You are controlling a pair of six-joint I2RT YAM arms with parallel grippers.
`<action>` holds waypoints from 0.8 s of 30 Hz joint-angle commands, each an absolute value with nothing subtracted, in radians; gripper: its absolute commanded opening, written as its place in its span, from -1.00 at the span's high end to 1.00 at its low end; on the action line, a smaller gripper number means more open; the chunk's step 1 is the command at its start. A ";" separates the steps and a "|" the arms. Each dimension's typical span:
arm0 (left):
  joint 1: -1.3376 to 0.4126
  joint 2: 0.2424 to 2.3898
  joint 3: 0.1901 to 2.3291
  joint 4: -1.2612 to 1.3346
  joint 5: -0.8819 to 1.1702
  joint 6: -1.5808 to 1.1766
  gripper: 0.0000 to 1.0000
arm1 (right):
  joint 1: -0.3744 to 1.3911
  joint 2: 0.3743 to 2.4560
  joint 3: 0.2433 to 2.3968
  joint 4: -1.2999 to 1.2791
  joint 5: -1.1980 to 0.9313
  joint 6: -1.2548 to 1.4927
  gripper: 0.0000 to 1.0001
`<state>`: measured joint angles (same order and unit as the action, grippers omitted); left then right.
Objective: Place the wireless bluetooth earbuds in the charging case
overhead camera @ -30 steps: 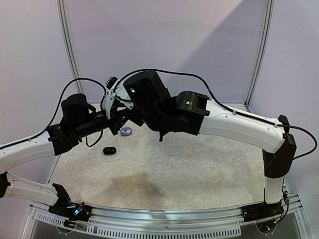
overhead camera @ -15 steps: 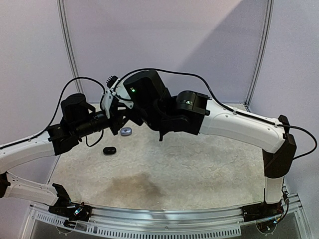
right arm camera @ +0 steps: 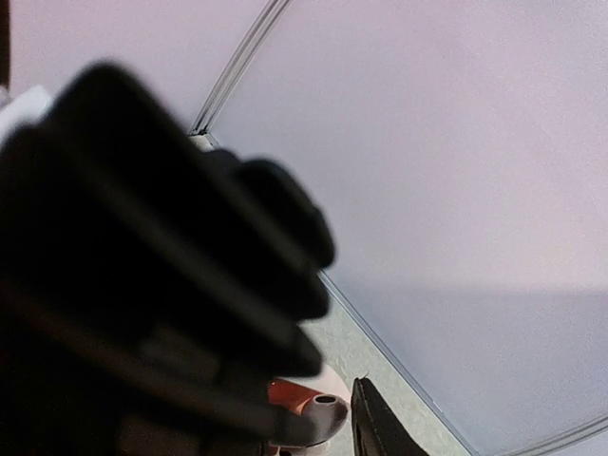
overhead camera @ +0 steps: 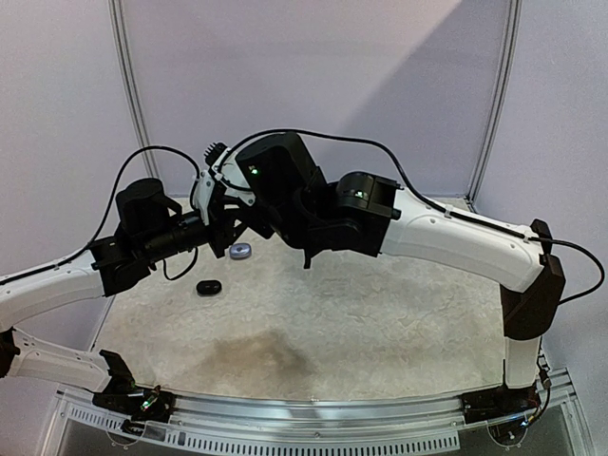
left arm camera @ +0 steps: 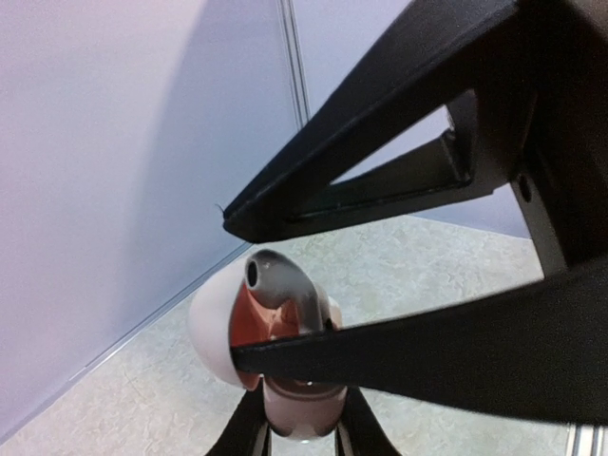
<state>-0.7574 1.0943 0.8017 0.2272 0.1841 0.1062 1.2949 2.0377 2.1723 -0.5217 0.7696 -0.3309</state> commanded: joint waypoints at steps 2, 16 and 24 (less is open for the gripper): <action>-0.763 1.078 0.803 0.363 0.255 0.078 1.00 | 1.292 2.085 2.174 -0.588 0.712 -0.308 0.34; -0.755 1.075 0.795 0.377 0.265 0.042 1.00 | 1.283 2.070 2.177 -0.576 0.676 -0.266 0.17; -0.753 1.074 0.791 0.376 0.264 0.042 1.00 | 1.269 2.048 2.177 -0.566 0.619 -0.214 0.08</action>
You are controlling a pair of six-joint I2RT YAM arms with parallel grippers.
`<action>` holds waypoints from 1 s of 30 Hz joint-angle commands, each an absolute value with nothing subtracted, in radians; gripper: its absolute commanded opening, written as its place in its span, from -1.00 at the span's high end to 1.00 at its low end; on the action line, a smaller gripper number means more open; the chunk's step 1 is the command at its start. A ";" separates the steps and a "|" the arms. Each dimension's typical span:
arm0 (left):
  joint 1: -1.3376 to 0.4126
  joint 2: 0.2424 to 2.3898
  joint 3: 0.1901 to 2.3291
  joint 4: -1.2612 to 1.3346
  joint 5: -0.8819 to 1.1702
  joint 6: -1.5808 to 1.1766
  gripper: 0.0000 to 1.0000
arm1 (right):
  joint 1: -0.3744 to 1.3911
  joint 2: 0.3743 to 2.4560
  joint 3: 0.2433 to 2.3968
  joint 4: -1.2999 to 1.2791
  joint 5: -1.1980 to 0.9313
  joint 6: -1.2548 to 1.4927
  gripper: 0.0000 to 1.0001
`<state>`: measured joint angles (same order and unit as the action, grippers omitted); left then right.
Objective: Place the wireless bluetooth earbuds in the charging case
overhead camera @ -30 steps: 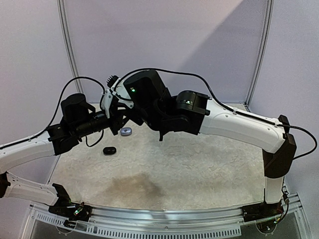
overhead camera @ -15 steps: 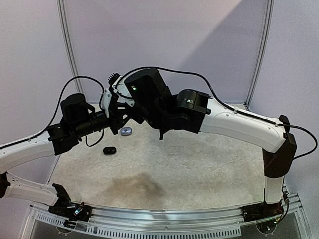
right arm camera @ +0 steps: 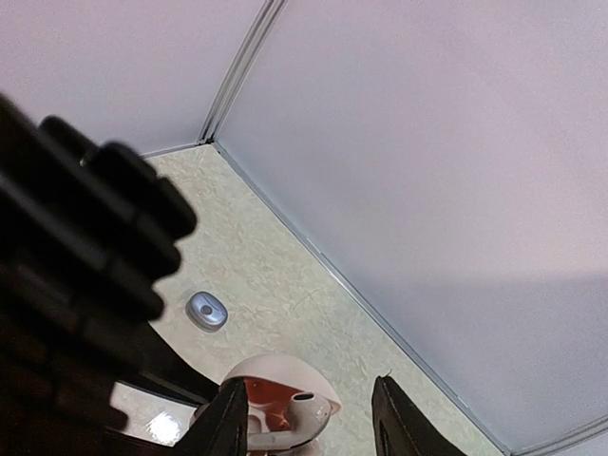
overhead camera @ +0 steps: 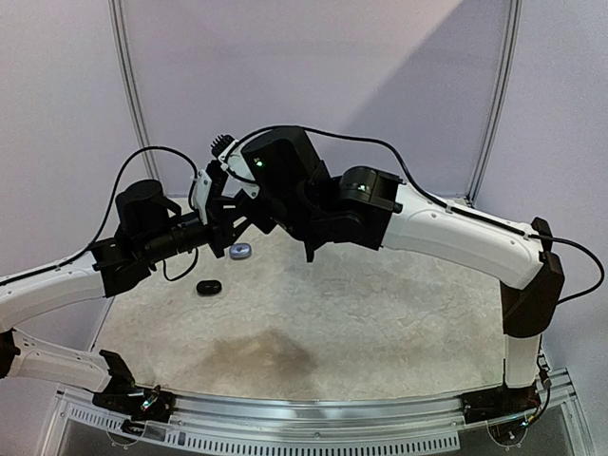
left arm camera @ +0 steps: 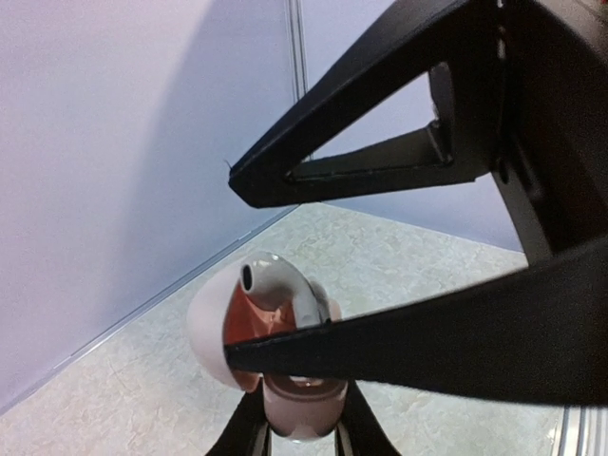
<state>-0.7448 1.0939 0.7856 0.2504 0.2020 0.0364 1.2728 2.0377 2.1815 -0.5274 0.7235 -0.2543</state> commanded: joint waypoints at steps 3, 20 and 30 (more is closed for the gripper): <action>-0.753 1.074 0.789 0.377 0.264 0.043 1.00 | 1.262 2.041 2.177 -0.564 0.590 -0.188 0.06; -0.753 1.071 0.785 0.379 0.269 0.033 1.00 | 1.246 2.012 2.174 -0.566 0.606 -0.136 -0.01; -0.733 1.063 0.781 0.315 0.207 0.009 1.00 | 1.247 1.890 2.164 -0.440 0.401 -0.120 -0.03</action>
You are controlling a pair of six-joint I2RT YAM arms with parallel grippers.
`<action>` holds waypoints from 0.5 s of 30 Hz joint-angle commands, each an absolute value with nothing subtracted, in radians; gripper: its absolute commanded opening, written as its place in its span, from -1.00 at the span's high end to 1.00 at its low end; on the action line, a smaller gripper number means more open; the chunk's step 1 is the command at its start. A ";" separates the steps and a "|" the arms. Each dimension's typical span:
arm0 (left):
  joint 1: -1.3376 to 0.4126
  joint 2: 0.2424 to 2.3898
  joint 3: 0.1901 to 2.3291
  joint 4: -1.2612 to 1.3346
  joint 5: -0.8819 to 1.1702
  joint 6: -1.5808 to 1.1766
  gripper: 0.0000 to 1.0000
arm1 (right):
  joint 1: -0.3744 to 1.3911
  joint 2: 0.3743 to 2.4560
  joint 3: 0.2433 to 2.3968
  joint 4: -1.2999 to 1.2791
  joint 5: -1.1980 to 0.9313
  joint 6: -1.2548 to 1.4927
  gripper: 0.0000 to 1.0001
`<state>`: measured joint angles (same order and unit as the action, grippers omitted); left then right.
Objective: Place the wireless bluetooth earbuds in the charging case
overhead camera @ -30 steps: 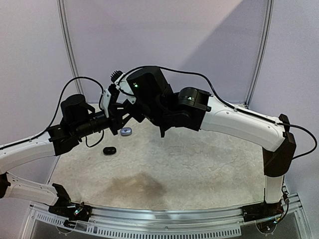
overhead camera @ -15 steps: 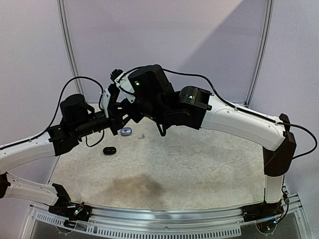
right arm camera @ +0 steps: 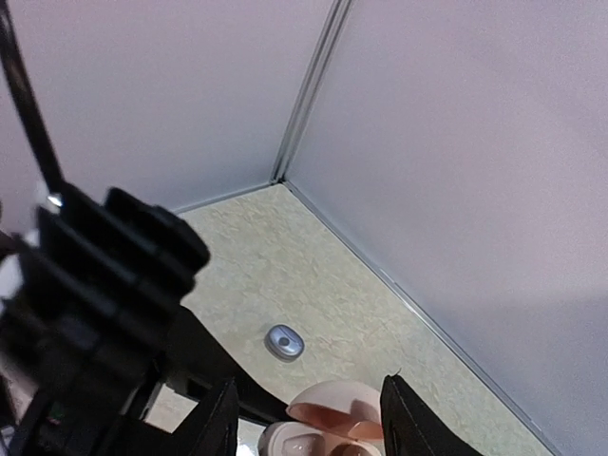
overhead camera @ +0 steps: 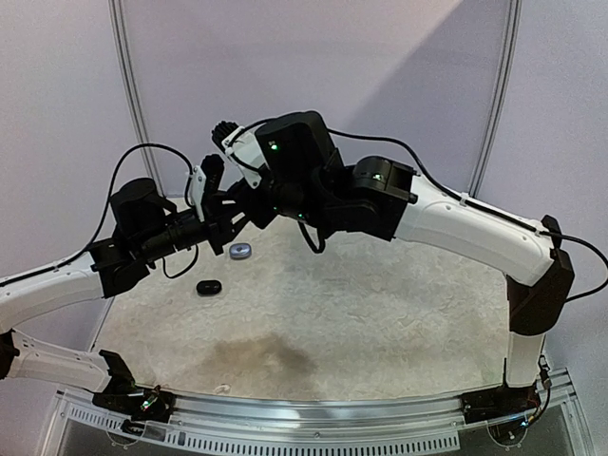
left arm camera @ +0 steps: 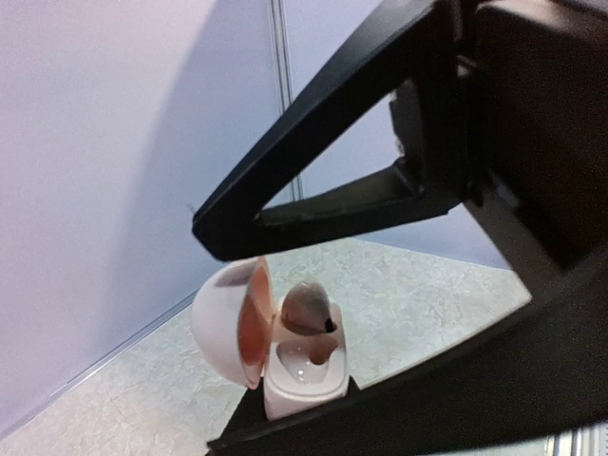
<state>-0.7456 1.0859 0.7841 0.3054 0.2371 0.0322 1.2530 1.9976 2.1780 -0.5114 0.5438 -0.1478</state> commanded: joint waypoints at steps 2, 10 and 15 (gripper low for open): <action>-0.720 1.058 0.776 0.292 0.200 0.003 1.00 | 1.247 1.850 2.142 -0.409 0.349 -0.106 -0.05; -0.646 1.016 0.778 0.197 0.170 -0.027 1.00 | 1.246 1.763 2.055 -0.426 0.221 -0.012 -0.15; -0.592 0.961 0.776 0.103 0.165 -0.011 1.00 | 1.247 1.722 1.969 -0.435 0.133 0.064 -0.25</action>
<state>-0.6342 1.0100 0.7841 0.1955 0.1799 -0.0124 1.2495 1.7359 2.0460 -0.4061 0.2302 -0.0174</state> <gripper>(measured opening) 0.204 0.611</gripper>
